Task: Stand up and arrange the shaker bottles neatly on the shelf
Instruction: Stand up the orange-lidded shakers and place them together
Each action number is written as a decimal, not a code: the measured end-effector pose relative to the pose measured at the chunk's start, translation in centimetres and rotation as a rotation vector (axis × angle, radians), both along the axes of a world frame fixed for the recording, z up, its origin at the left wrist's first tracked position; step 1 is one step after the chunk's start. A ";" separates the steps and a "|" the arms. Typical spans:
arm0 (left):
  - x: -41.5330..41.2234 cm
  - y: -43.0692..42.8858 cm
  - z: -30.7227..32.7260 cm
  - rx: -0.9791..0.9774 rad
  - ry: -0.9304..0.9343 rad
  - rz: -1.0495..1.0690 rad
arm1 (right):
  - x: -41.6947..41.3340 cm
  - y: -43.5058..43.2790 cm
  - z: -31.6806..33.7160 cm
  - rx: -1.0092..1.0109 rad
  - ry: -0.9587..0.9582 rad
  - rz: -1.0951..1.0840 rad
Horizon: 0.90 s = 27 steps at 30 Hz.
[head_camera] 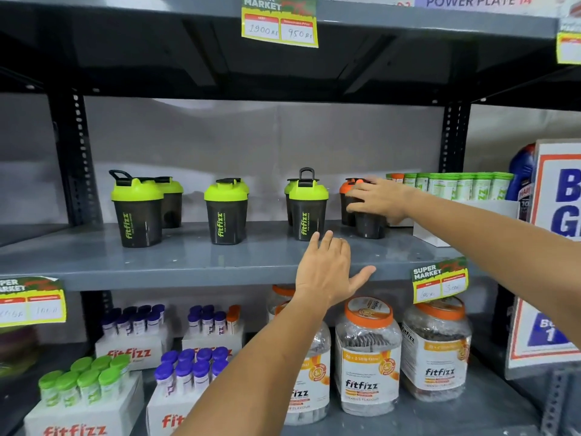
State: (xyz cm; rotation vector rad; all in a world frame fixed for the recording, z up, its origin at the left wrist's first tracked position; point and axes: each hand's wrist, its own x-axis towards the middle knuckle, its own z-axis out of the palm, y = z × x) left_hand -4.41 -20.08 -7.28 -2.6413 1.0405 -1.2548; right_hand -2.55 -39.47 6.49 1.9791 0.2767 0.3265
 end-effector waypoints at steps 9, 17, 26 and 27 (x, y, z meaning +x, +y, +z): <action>-0.1 0.1 -0.1 0.012 -0.001 0.010 | 1.6 1.9 2.2 0.919 -0.533 -0.214; 0.0 0.0 -0.2 -0.005 -0.021 -0.006 | 1.6 1.6 3.9 1.218 -0.311 -0.315; 0.0 -0.1 -0.2 -0.017 -0.025 -0.020 | 2.0 -1.0 2.0 1.222 -0.329 -0.296; 0.1 0.0 -0.2 -0.021 -0.029 -0.025 | 2.1 -1.2 1.8 1.248 -0.341 -0.274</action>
